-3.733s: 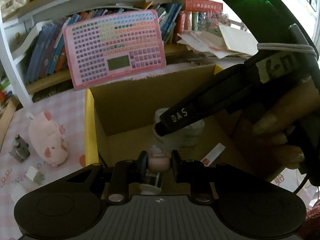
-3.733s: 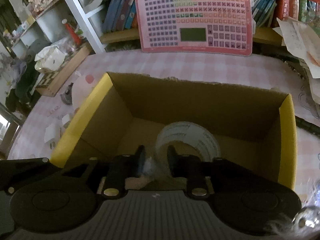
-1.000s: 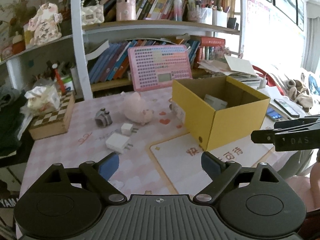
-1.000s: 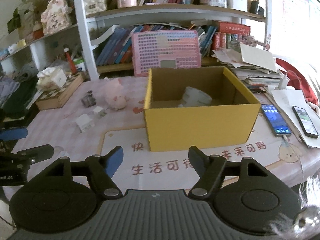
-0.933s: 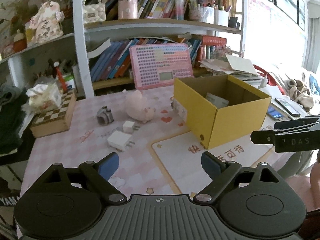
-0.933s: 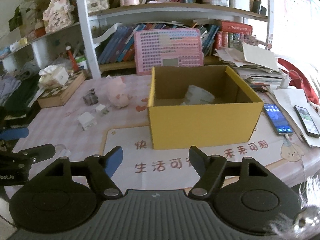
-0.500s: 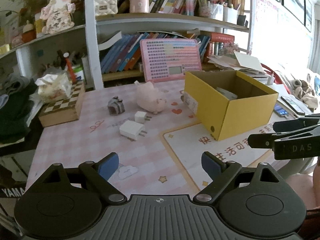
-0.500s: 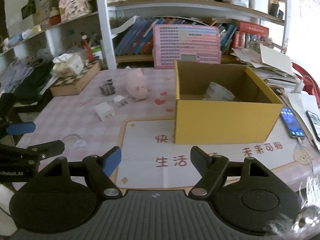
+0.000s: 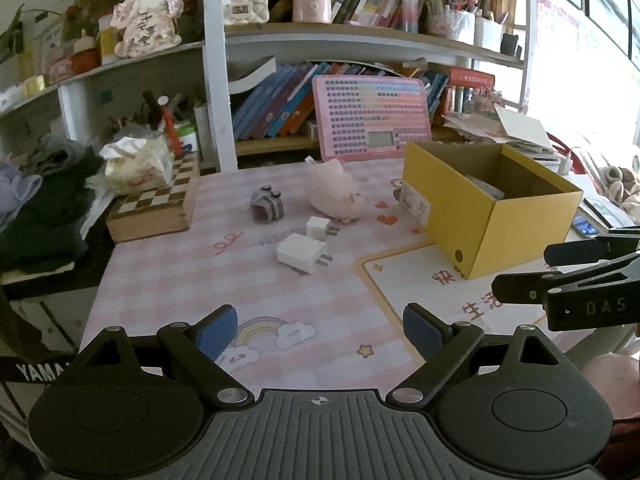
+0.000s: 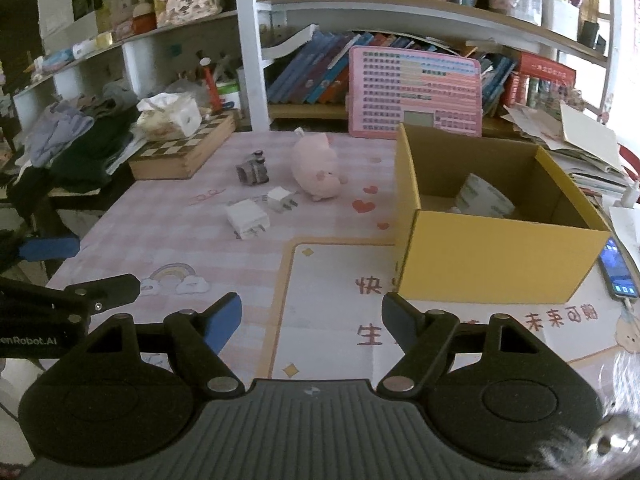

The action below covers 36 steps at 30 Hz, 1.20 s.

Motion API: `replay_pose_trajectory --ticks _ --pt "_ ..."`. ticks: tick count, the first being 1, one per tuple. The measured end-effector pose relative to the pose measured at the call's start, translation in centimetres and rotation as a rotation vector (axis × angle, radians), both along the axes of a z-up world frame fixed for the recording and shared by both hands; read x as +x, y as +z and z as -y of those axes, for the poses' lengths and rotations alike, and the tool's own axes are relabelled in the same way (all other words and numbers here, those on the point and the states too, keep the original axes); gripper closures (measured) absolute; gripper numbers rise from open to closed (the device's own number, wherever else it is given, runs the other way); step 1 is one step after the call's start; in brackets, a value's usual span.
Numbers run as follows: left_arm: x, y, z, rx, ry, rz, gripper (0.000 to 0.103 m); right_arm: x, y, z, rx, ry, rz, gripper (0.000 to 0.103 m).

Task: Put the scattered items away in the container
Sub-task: 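Move the right gripper to the small white charger while the left approaches the larger white charger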

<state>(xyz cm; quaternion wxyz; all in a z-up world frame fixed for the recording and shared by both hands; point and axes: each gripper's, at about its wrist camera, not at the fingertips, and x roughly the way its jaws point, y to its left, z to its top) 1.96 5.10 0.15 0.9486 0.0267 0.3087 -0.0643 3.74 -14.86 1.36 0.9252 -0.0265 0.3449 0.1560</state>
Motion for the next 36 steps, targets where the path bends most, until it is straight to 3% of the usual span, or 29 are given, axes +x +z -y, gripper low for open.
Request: replay_pose_trajectory --ticks 14,26,36 --pt "2.8 -1.0 -0.7 -0.001 0.043 -0.036 0.011 4.2 -0.6 -1.9 -0.016 0.101 -0.016 0.028" --pt "8.2 -2.3 -0.2 0.024 0.065 -0.061 0.011 11.6 -1.4 -3.8 -0.002 0.168 -0.051 0.03" --pt "13.1 -4.1 -0.1 0.02 0.092 -0.078 0.011 18.4 -2.8 -5.9 0.031 0.168 -0.151 0.038"
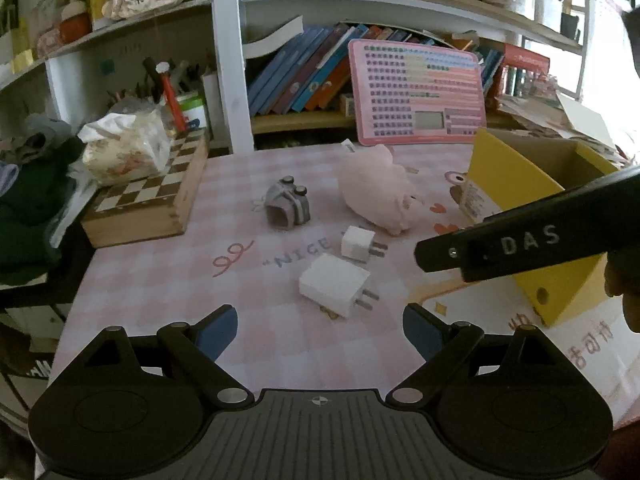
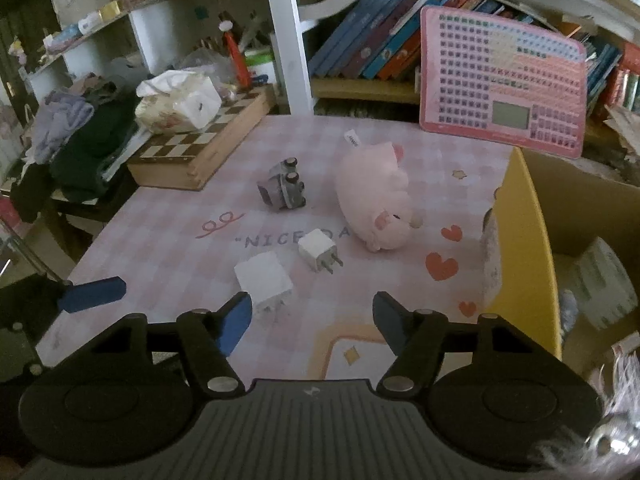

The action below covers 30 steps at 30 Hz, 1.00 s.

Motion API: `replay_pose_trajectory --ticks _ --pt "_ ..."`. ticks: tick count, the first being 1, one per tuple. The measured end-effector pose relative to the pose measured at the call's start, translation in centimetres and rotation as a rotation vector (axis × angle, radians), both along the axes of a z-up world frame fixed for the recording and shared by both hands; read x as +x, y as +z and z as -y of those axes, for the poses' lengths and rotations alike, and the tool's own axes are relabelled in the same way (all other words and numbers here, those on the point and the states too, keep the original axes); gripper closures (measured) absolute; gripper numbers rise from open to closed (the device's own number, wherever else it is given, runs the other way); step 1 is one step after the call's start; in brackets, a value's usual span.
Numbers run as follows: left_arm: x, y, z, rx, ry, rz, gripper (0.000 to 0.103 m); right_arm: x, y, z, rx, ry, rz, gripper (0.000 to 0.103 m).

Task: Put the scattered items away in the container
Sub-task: 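Move the right gripper to the small white charger while the left approaches the larger white charger, then close the right gripper on the small white charger while the left grasps the larger white charger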

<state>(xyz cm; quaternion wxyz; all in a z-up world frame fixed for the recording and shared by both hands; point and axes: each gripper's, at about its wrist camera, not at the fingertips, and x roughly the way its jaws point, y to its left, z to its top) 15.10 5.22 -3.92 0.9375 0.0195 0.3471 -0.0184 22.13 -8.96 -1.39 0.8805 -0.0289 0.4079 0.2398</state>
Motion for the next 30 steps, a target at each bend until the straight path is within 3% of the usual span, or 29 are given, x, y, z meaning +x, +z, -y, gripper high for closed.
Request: replay_pose_trajectory --ticks 13,28,30 --pt "5.9 -3.7 1.4 -0.004 -0.002 -0.051 0.011 6.9 -2.3 -3.4 -0.03 0.052 -0.093 0.046" --pt "9.0 -5.5 1.1 -0.028 0.022 -0.077 0.013 11.4 -5.7 -5.5 -0.053 0.056 -0.206 0.054" --pt "9.1 -5.7 1.2 -0.026 0.022 -0.08 0.019 11.6 -6.0 -5.6 -0.062 0.06 -0.209 0.056"
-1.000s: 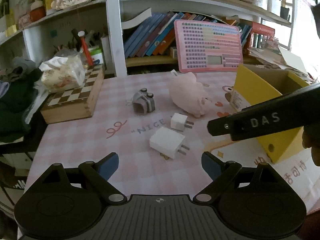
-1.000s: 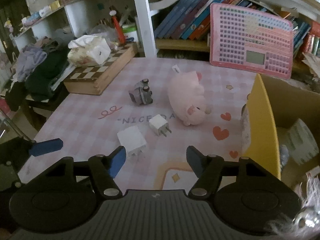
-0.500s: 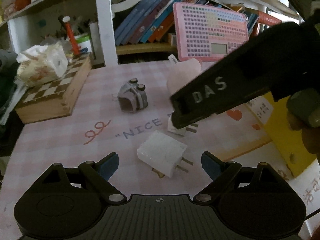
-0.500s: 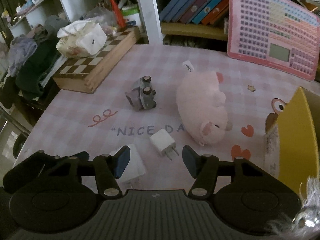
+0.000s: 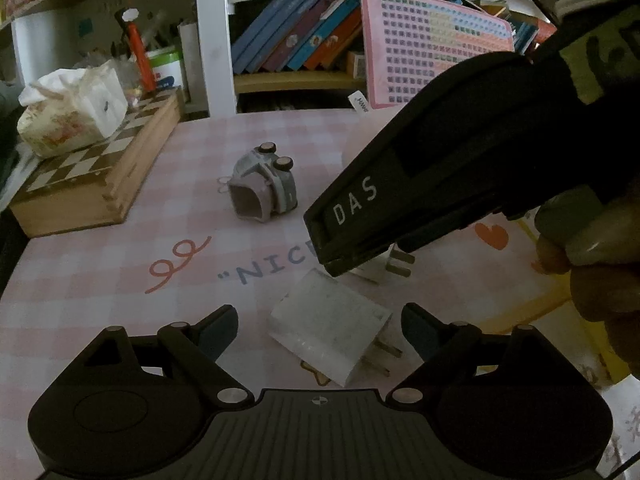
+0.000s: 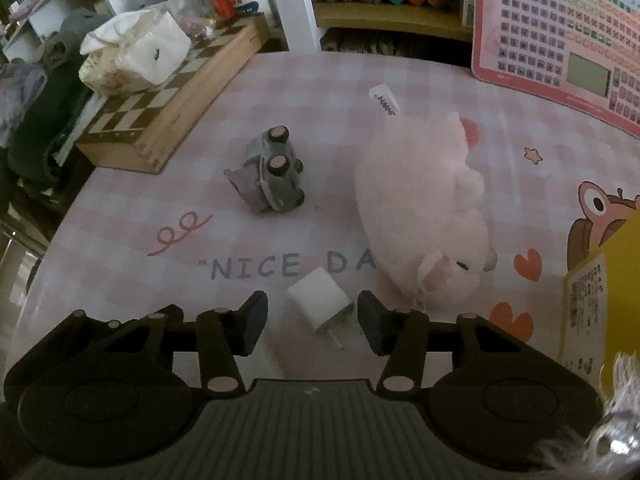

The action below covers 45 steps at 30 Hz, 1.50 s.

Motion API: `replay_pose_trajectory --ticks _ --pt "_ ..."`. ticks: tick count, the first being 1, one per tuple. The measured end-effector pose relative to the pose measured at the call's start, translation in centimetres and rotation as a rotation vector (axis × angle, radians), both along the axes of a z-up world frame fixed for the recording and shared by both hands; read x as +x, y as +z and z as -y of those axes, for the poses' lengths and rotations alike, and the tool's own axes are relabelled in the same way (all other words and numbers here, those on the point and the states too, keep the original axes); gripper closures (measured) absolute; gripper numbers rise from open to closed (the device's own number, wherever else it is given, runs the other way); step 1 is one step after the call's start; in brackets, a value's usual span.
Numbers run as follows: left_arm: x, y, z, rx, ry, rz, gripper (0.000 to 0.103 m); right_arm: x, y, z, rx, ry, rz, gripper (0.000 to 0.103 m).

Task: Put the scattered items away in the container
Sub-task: 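Close the right gripper on the small white charger while the left grasps the larger white charger, then carry the small charger in the right gripper over the yellow box while the left carries the larger charger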

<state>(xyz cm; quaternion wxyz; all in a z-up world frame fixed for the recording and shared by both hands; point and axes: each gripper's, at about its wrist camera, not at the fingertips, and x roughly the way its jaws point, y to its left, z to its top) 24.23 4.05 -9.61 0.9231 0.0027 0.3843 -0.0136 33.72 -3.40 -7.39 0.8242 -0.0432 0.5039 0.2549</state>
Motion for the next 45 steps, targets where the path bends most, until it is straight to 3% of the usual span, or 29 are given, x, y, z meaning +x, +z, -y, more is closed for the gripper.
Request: replay_pose_trajectory --ticks 6,11,24,37,45 --pt "0.0 -0.3 -0.1 -0.003 -0.007 0.012 0.038 0.3 -0.6 -0.1 -0.028 0.018 0.004 0.068" --pt "-0.3 -0.1 -0.4 -0.008 -0.002 -0.002 0.039 0.0 -0.5 -0.1 -0.037 0.042 0.026 0.073" --pt "-4.3 2.5 -2.4 -0.039 0.038 0.023 0.039 -3.2 2.1 0.1 0.012 0.056 0.073 0.073" --pt "-10.2 6.4 -3.1 -0.036 0.009 0.084 0.039 -9.7 5.9 2.0 0.079 0.064 0.124 0.073" --pt "-14.3 8.7 -3.7 -0.073 -0.023 0.108 0.039 -14.9 7.8 4.4 0.089 0.063 0.151 0.073"
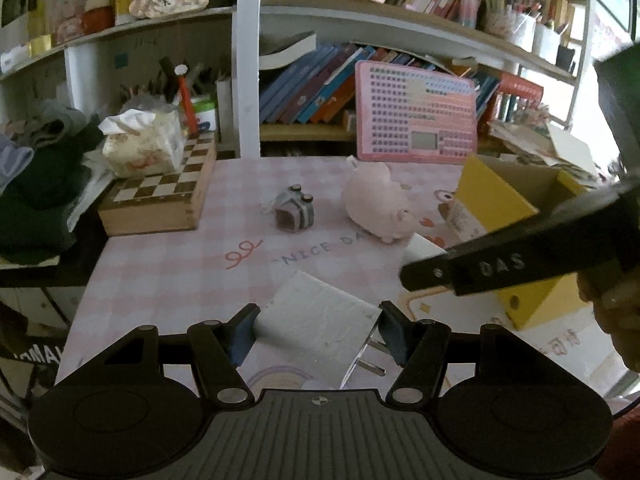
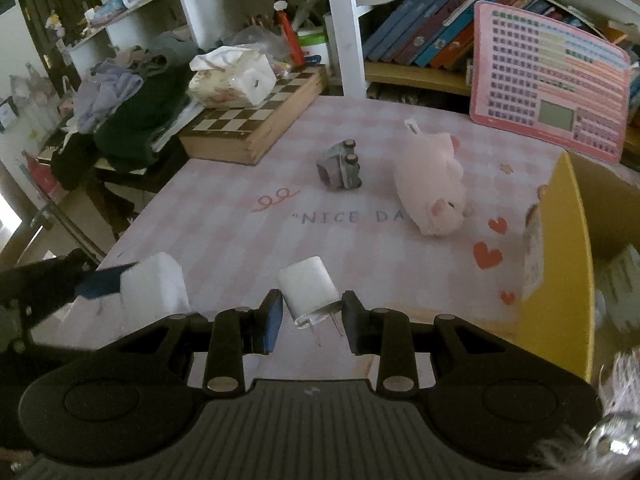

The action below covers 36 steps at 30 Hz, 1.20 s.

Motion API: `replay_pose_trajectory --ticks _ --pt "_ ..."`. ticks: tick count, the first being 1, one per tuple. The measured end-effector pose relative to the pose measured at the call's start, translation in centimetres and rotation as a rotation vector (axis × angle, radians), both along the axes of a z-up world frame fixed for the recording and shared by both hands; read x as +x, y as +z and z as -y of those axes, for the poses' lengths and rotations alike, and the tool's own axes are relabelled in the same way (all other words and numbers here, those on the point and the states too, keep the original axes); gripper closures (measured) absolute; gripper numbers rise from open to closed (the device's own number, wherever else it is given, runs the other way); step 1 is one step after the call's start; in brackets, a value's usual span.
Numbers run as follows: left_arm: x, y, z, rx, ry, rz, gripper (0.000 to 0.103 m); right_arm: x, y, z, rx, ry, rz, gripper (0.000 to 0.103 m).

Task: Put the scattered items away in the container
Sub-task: 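Carry the small charger in the right gripper over the yellow box while the left carries the larger charger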

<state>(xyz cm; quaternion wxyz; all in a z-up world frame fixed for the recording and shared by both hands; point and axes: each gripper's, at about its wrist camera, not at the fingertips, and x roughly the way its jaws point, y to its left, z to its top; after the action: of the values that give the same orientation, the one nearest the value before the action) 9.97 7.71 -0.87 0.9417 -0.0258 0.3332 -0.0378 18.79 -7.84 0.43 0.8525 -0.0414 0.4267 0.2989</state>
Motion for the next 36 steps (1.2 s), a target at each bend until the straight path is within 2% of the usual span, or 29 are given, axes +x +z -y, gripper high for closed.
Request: replay_pose_trajectory --ticks 7,16,26,36 --pt "-2.8 1.6 -0.1 -0.013 -0.04 0.026 0.039 -4.0 0.9 1.5 0.024 -0.046 0.013 0.073" --pt "-6.1 2.9 1.3 0.008 -0.144 0.072 0.039 -8.6 1.6 3.7 0.037 -0.139 0.037 0.073" --pt "-7.4 2.8 2.9 -0.019 -0.248 0.063 0.039 -12.4 1.5 6.1 0.02 -0.25 0.032 0.073" --pt "-7.6 2.9 6.4 -0.031 -0.373 0.075 0.039 -14.8 1.6 10.1 0.007 -0.377 0.038 0.073"
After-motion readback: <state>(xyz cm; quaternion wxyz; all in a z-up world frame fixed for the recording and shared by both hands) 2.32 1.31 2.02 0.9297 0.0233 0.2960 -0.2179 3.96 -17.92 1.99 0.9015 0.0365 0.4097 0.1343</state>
